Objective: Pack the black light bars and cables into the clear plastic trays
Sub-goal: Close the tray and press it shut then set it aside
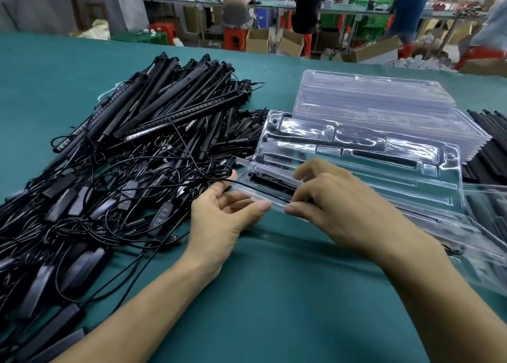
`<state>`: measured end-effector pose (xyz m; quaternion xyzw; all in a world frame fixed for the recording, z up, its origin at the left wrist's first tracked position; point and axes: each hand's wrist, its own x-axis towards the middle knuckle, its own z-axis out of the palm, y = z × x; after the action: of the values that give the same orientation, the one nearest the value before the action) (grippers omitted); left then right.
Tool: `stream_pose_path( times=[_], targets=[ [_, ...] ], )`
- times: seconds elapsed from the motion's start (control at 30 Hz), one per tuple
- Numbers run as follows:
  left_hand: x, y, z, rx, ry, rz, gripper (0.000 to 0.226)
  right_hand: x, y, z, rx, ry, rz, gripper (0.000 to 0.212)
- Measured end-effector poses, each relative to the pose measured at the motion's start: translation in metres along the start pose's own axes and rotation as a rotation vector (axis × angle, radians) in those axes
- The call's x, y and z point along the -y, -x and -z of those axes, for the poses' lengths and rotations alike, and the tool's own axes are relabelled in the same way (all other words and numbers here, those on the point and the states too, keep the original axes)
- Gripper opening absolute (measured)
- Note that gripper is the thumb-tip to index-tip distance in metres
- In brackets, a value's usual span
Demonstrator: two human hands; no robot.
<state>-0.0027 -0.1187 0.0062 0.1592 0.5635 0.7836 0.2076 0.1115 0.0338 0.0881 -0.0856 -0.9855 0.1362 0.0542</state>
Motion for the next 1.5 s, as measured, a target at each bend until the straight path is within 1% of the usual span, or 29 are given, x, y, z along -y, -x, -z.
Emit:
stream_pose_path(
  times=[0.1,0.2,0.27,0.3,0.4,0.57,0.6,0.7,0.73,0.87,0.97,1.0,1.1,1.17,1.23,1.33,1.37,1.43,1.5],
  targets=[
    [0.001,-0.001,-0.004,0.028,-0.082,0.03,0.101,-0.004,-0.004,-0.001,0.025,-0.046,0.032,0.027],
    [0.004,-0.001,-0.014,0.089,-0.05,0.11,0.106,-0.008,-0.005,-0.004,0.036,-0.064,0.057,0.027],
    [0.005,0.0,-0.018,0.093,-0.024,0.12,0.111,-0.012,-0.005,-0.006,0.026,-0.077,0.069,0.026],
    [0.005,0.0,-0.018,0.093,-0.022,0.105,0.106,-0.013,-0.006,-0.005,0.021,-0.084,0.074,0.026],
    [0.005,0.0,-0.016,0.094,-0.016,0.071,0.083,-0.017,-0.005,-0.004,0.033,-0.114,0.08,0.025],
    [0.004,0.0,-0.016,0.093,0.004,0.065,0.078,-0.018,-0.003,-0.003,0.039,-0.122,0.093,0.024],
    [0.004,0.0,-0.016,0.087,0.005,0.073,0.082,-0.018,-0.003,-0.002,0.045,-0.14,0.086,0.024],
    [0.003,-0.001,-0.017,0.051,-0.002,0.105,0.124,-0.018,-0.002,0.002,0.07,-0.171,0.075,0.022],
    [0.004,-0.001,-0.017,0.046,0.003,0.104,0.128,-0.018,-0.001,0.003,0.071,-0.164,0.076,0.021],
    [0.002,-0.001,-0.018,0.031,0.046,0.11,0.13,-0.021,0.001,0.007,0.042,-0.107,0.032,0.022],
    [0.001,0.0,-0.019,0.015,0.085,0.106,0.123,-0.024,0.004,0.012,0.046,-0.065,-0.001,0.021],
    [0.0,0.0,-0.018,0.014,0.101,0.105,0.117,-0.024,0.006,0.013,0.051,-0.054,-0.005,0.021],
    [-0.001,-0.001,-0.017,-0.004,0.166,0.087,0.085,-0.022,0.009,0.014,0.052,-0.009,0.003,0.019],
    [-0.001,-0.001,-0.017,-0.067,0.234,0.101,0.087,-0.019,0.008,0.011,0.065,-0.036,-0.007,0.019],
    [0.001,0.0,-0.016,-0.113,0.23,0.119,0.087,-0.016,0.007,0.009,0.065,-0.06,-0.018,0.02],
    [0.007,0.006,-0.02,-0.035,0.063,0.141,0.075,-0.013,0.006,0.005,0.052,-0.045,-0.021,0.02],
    [0.008,0.008,-0.022,0.002,0.035,0.14,0.076,-0.013,0.006,0.004,0.058,-0.031,-0.015,0.02],
    [0.008,0.009,-0.025,0.046,0.021,0.127,0.077,-0.012,0.006,0.003,0.074,-0.003,-0.008,0.021],
    [0.007,0.009,-0.026,0.042,0.027,0.111,0.075,-0.011,0.006,0.003,0.084,0.025,-0.007,0.022]
  ],
)
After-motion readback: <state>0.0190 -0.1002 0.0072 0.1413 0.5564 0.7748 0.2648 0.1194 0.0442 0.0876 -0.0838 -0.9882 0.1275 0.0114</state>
